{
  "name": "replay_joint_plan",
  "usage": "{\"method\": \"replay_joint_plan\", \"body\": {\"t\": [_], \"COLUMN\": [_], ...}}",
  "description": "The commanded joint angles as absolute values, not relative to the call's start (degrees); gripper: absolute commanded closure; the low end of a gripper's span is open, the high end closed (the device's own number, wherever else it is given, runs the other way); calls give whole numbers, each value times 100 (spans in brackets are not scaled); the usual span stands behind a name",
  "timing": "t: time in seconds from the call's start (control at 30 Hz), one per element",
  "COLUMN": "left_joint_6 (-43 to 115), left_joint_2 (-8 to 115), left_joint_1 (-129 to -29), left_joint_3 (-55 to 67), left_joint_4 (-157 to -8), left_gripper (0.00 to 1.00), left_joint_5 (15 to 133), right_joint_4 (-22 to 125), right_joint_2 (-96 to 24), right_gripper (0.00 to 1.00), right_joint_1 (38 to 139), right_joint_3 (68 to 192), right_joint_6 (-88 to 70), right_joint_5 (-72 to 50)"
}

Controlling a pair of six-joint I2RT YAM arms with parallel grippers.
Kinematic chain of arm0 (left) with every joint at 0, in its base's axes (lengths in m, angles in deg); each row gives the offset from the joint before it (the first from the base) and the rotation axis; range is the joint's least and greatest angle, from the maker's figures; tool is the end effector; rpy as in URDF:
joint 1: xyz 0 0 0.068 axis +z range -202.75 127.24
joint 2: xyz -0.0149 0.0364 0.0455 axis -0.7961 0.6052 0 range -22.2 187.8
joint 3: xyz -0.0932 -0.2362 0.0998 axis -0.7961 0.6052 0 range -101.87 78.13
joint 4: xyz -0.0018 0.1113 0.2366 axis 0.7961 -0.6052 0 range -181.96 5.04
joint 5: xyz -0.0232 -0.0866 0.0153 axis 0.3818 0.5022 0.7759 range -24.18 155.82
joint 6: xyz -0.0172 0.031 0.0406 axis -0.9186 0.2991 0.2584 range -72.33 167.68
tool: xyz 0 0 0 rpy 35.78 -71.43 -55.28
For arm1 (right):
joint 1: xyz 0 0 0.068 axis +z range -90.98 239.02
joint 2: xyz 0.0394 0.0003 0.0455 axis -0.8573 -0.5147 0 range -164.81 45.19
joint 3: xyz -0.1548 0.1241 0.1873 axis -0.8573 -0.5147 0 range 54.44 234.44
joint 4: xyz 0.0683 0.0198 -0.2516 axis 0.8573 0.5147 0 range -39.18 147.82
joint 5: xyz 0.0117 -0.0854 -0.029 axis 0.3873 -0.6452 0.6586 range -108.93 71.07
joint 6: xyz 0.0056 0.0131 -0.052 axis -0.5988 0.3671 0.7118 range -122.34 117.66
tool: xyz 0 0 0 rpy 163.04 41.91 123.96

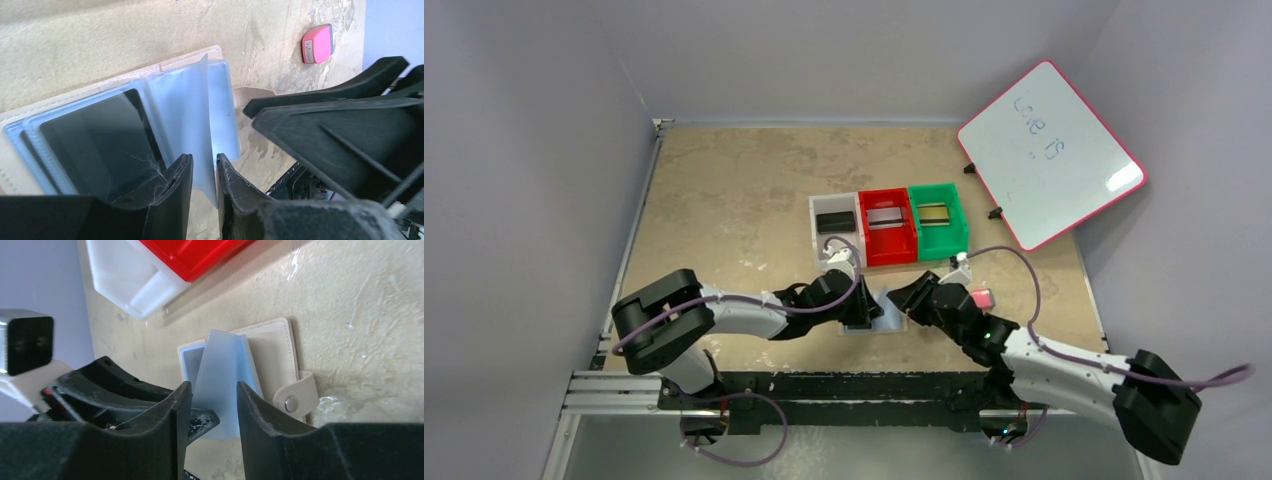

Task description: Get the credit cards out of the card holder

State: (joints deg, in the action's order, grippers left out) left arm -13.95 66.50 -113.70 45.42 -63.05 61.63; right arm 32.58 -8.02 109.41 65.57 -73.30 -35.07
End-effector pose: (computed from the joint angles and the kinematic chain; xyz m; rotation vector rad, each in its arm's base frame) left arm 0.1439 -0.2536 0.1466 -0.0610 2.3987 -1.0746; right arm 0.1243 0.1346 0.1616 0.5741 2.0619 1.0625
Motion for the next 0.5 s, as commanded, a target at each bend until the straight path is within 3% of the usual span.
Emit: {"method": "replay_joint_plan", "body": {"t": [0.0, 0.2, 0.33, 0.47], "left_joint_6": [-1148, -1088, -1094, -1203], "left_joint_2": [6850, 7315, 7711, 7900], "left_joint_1": [-11485, -11657, -11754, -11819], "left_joint_3": [4095, 3730, 3571, 3533], "left_joint_4": [-6215, -6229, -6174, -6020], "left_gripper": [76, 64, 54, 51], "left_joint_5": [6247, 6306, 6356, 6363], "right_joint_4": [4698, 5793, 5970, 6003], "right_joint_2": [55, 988, 1173, 1107], "right_gripper": [57, 53, 52, 51], "right_joint_1": [10944, 10947, 10944, 10941], "right_joint_3": [6913, 7044, 7005, 6995], "right_joint_6": [-7573, -7712, -7790, -7884], "right_joint_5": [-4450, -4950, -4996, -4963]}}
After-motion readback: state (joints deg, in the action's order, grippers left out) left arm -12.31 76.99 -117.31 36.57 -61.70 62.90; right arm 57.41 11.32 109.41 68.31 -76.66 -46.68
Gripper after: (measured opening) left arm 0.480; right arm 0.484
